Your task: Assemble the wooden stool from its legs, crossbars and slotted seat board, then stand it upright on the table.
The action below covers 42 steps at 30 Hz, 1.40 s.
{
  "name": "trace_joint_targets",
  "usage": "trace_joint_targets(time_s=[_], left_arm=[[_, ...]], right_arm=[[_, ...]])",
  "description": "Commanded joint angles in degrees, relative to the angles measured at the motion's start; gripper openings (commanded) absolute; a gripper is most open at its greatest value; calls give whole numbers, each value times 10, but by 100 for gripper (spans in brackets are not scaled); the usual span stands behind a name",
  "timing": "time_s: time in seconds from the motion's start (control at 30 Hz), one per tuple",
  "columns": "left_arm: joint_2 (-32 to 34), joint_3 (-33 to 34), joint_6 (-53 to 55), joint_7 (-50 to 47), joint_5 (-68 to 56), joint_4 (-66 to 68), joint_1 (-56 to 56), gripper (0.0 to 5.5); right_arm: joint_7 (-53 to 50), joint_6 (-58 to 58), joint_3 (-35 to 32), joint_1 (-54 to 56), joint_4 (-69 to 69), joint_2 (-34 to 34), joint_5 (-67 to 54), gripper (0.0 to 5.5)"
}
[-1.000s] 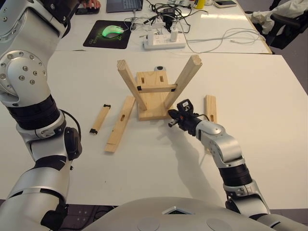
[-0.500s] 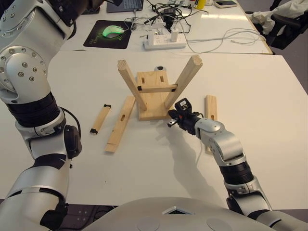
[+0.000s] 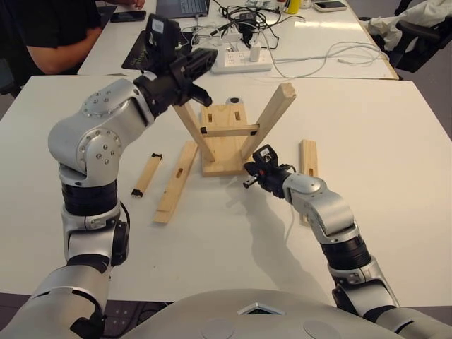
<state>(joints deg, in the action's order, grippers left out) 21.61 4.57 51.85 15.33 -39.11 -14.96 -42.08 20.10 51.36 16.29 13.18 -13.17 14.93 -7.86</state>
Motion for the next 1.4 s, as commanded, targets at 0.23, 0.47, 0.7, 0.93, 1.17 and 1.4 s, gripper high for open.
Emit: trace_joint_targets(time_s=[0.23, 0.47, 0.7, 0.93, 1.17, 1.4], left_arm=[[64, 86, 17, 0, -19, 15, -155, 2], [26, -36, 70, 16, 1, -1, 38, 2], [27, 42, -17, -7, 23, 14, -82, 2], [102, 124, -97, -21, 92, 3, -53, 2], [63, 182, -54, -98, 114, -241, 216, 2], [-32, 119, -7, -195, 137, -405, 388, 2]], right_arm=[[5, 35, 9, -27, 24, 2, -3, 0], [8, 43, 19, -20, 19, -3, -5, 0], [8, 37, 12, -20, 27, -5, -6, 0], [12, 8, -37, -14, -43, -29, -46, 0], [60, 43, -154, -22, -301, 20, -176, 0], [-14, 19, -221, -190, -371, 16, -167, 0]])
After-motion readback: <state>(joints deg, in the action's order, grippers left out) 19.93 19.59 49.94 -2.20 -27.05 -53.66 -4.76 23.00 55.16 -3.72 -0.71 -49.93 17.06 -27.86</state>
